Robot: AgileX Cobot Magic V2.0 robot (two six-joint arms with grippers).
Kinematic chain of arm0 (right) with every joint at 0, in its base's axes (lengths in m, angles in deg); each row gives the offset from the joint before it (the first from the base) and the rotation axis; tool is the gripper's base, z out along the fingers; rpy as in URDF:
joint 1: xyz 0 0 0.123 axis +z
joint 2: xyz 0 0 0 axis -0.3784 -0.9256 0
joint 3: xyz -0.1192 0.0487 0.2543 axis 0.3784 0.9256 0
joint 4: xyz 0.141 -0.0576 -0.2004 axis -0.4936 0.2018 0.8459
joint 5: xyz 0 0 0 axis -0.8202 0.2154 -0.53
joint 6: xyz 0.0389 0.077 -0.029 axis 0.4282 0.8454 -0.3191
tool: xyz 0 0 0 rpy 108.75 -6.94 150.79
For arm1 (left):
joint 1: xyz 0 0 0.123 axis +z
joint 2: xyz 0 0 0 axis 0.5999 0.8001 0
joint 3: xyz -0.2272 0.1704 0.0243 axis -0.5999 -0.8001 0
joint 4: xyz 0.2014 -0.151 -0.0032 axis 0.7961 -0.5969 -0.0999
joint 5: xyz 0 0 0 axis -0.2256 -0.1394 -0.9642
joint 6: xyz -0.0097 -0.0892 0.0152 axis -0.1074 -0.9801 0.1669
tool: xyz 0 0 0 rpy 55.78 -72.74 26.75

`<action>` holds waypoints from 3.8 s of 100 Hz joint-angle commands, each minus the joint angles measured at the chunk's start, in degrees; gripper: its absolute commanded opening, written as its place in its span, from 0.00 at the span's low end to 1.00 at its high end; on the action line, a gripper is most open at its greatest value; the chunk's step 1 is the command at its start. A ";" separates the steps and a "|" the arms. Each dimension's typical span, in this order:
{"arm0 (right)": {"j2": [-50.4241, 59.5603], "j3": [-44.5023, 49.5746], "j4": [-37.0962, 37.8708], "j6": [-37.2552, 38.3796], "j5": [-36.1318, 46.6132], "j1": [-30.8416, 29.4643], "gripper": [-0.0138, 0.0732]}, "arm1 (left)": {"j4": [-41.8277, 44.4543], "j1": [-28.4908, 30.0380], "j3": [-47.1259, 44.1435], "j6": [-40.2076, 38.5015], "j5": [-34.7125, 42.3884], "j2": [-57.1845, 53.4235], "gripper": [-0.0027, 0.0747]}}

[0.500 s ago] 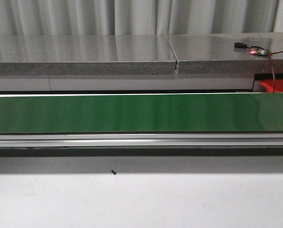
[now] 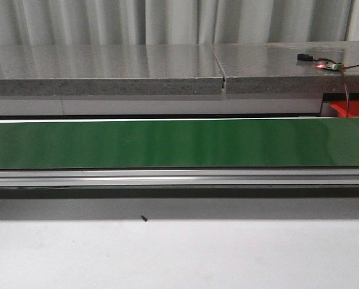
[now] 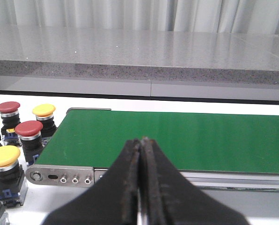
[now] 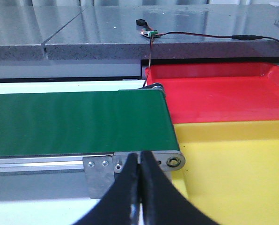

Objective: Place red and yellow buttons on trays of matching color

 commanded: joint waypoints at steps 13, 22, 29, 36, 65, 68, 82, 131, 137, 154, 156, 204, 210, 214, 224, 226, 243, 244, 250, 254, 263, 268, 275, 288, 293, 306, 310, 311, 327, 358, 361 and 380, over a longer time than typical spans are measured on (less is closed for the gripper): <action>1.19 -0.75 0.05 -0.28 4.71 0.00 0.08 | -0.08 0.10 -2.52 -0.34 4.32 -2.08 0.01; 1.19 -0.75 0.05 -0.28 4.71 0.00 0.08 | -0.08 0.10 -2.52 -0.34 4.40 -2.08 0.01; 1.19 -0.75 0.05 -0.28 4.71 0.00 0.08 | 1.34 0.10 -2.52 -0.34 4.44 -2.08 0.01; 1.19 -0.75 0.05 -0.28 4.71 0.00 0.08 | 1.34 0.10 -2.05 -0.34 4.44 -2.08 0.01; 1.19 -0.75 0.05 -0.28 4.71 0.00 0.08 | 1.91 0.10 7.69 -0.34 -2.10 3.33 0.01; 1.19 -0.75 0.05 -0.28 4.71 0.00 0.08 | 1.91 0.10 8.81 -0.34 -2.59 4.78 0.01; 1.19 -0.75 0.05 -0.28 4.71 0.00 0.08 | 1.91 0.10 14.45 -0.34 -2.59 12.63 0.01; 1.19 -0.75 0.05 -0.28 4.71 0.00 0.08 | 1.91 -0.11 27.35 -0.34 -6.49 35.50 0.13; 1.19 -0.75 0.05 -0.28 4.71 0.00 0.08 | 1.91 -0.11 28.02 -0.34 -6.49 36.98 0.31; 1.19 -0.75 0.05 -0.28 4.71 0.00 0.08 | 1.74 -0.11 29.98 -0.34 -6.27 38.16 0.70; 1.19 -0.75 0.05 -0.28 4.71 0.00 0.08 | 1.74 -0.11 30.23 -0.34 -6.27 38.19 0.71; 1.19 -0.75 0.05 -0.28 4.71 0.00 0.08 | -2.47 11.30 40.91 -3.15 -20.25 43.48 0.69; 1.19 -0.75 0.05 -0.28 4.71 0.00 0.08 | -4.34 12.81 41.99 -3.15 -22.30 44.89 0.69; 1.19 -0.75 0.05 -0.28 4.71 0.00 0.08 | -5.18 13.97 42.76 -3.15 -23.97 45.99 0.69; 1.19 -0.75 0.05 -0.28 4.71 0.00 0.08 | -5.69 17.27 44.22 -4.95 -27.37 49.25 0.69; 1.19 -0.75 0.05 -0.28 4.71 0.00 0.08 | -5.69 18.08 44.42 -5.70 -27.74 49.92 0.69; 1.19 -0.75 0.05 -0.28 4.71 0.00 0.08 | -6.28 24.56 47.23 -7.28 -33.33 55.32 0.69; 1.19 -0.75 0.05 -0.28 4.71 0.00 0.08 | -6.28 25.02 47.54 -7.28 -34.14 55.58 0.69; 1.19 -0.75 0.05 -0.28 4.71 0.00 0.08 | -6.28 26.61 48.77 -7.28 -36.95 57.91 0.69; 1.19 -0.75 0.05 -0.28 4.71 0.00 0.08 | -6.28 27.57 49.60 -7.28 -38.62 59.47 0.69; 1.19 -0.75 0.05 -0.28 4.71 0.00 0.08 | -6.18 28.99 51.16 -7.16 -41.00 62.37 0.69; 1.19 -0.75 0.05 -0.28 4.71 0.00 0.08 | -5.84 29.42 51.89 -7.16 -41.68 64.19 0.69; 1.19 -0.75 0.05 -0.28 4.71 0.00 0.08 | -4.53 29.73 52.66 -7.16 -42.09 66.25 0.69; 1.19 -0.75 0.05 -0.28 4.71 0.00 0.08 | -2.99 29.97 53.75 -7.16 -43.75 69.87 0.68; 1.19 -0.75 0.05 -0.28 4.71 0.00 0.08 | -2.99 30.01 54.01 -7.16 -44.24 71.26 0.68; 1.19 -0.75 0.05 -0.28 4.71 0.00 0.08 | -2.73 30.10 54.13 -7.41 -43.53 74.62 0.68; 1.19 -0.75 0.05 -0.28 4.71 0.00 0.08 | -2.73 30.39 54.13 -7.40 -43.25 75.61 0.68; 1.19 -0.75 0.05 -0.28 4.71 0.00 0.08 | -2.59 30.51 54.13 -7.40 -43.12 75.74 0.68; 1.19 -0.75 0.05 -0.28 4.71 0.00 0.08 | -2.44 32.53 54.13 -7.40 -42.03 78.90 0.65; 1.19 -0.75 0.05 -0.28 4.71 0.00 0.08 | -2.44 33.62 54.13 -7.40 -37.18 84.35 0.65; 1.19 -0.75 0.05 -0.28 4.71 0.00 0.08 | -2.44 33.64 54.13 -7.40 -36.39 84.82 0.65; 1.19 -0.75 0.05 -0.28 4.71 0.00 0.08 | -3.29 33.64 54.13 -7.51 -32.70 88.20 0.65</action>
